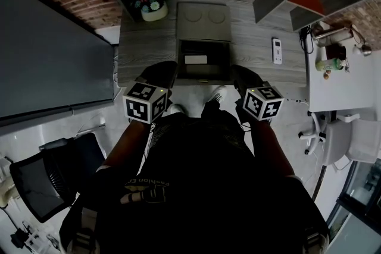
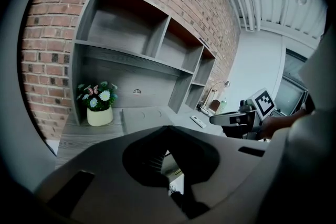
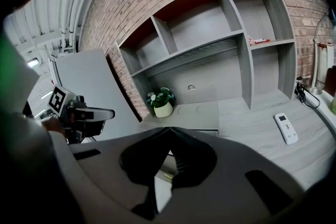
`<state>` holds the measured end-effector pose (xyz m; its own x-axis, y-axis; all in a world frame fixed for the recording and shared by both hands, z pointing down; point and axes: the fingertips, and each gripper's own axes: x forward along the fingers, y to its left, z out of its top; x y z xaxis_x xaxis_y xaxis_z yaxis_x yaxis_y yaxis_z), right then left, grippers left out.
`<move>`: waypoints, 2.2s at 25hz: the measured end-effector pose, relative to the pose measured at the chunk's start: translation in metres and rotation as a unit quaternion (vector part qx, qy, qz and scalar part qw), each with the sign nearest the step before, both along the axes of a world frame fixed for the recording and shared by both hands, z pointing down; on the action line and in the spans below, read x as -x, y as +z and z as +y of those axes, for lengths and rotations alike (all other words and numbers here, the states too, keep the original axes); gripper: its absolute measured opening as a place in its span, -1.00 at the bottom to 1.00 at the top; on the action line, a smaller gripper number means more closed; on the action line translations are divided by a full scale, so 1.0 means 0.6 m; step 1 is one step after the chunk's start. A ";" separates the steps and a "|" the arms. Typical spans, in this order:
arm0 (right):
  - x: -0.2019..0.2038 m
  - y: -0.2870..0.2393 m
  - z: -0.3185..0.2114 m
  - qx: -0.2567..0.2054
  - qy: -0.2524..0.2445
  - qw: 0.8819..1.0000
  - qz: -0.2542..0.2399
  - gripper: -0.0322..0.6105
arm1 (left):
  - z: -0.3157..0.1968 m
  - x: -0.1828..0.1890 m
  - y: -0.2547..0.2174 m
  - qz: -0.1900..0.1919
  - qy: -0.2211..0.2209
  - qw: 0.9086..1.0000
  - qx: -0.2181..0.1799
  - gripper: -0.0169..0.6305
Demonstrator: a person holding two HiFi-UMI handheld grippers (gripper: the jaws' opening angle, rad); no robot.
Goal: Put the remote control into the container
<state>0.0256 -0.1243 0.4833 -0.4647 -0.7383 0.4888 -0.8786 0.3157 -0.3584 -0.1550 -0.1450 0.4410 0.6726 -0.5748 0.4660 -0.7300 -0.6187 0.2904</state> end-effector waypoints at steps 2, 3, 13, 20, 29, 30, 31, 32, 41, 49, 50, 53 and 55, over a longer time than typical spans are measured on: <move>-0.005 0.001 0.004 0.001 0.006 1.000 0.004 -0.88 | 0.004 -0.002 0.004 -0.002 0.004 1.000 0.000 -0.93; -0.009 0.002 0.006 0.002 0.010 1.000 0.006 -0.88 | 0.006 -0.004 0.007 -0.003 0.007 1.000 0.000 -0.93; -0.097 0.021 0.012 0.006 0.068 0.997 0.031 -0.88 | 0.032 -0.065 0.068 -0.037 0.080 0.994 0.063 -0.93; -0.225 0.074 -0.001 0.039 0.102 0.990 0.085 -0.87 | 0.012 -0.147 0.072 -0.036 0.090 0.994 0.056 -0.93; -0.392 0.141 -0.048 0.069 0.124 0.980 0.143 -0.86 | -0.032 -0.221 0.097 -0.061 0.067 0.994 0.061 -0.93; -0.411 0.155 -0.056 0.076 0.125 0.977 0.155 -0.80 | -0.036 -0.228 0.096 -0.061 0.064 0.994 0.061 -0.93; -0.428 0.169 -0.063 0.083 0.125 0.975 0.166 -0.67 | -0.040 -0.234 0.097 -0.062 0.060 0.994 0.062 -0.93; -0.443 0.183 -0.070 0.091 0.123 0.972 0.176 -0.56 | -0.044 -0.241 0.098 -0.063 0.058 0.994 0.063 -0.93; -0.518 0.287 -0.127 0.144 0.100 0.960 0.217 -0.22 | -0.062 -0.263 0.108 -0.075 0.026 0.994 0.074 -0.93; -0.534 0.334 -0.157 0.183 0.085 0.954 0.220 -0.14 | -0.070 -0.260 0.110 -0.080 -0.001 0.994 0.079 -0.93; -0.533 0.337 -0.159 0.186 0.083 0.954 0.220 -0.14 | -0.071 -0.260 0.110 -0.080 -0.005 0.994 0.079 -0.93; -0.531 0.345 -0.161 0.195 0.076 0.952 0.225 -0.14 | -0.072 -0.257 0.108 -0.077 -0.014 0.994 0.078 -0.93; -0.529 0.347 -0.162 0.197 0.071 0.952 0.226 -0.14 | -0.071 -0.254 0.108 -0.075 -0.021 0.994 0.080 -0.93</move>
<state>0.3433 -0.2213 0.6914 -0.0511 -0.4971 0.8662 -0.9948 0.1016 -0.0004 -0.0028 -0.1877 0.5059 0.5658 -0.5116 0.6467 -0.7964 -0.5423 0.2678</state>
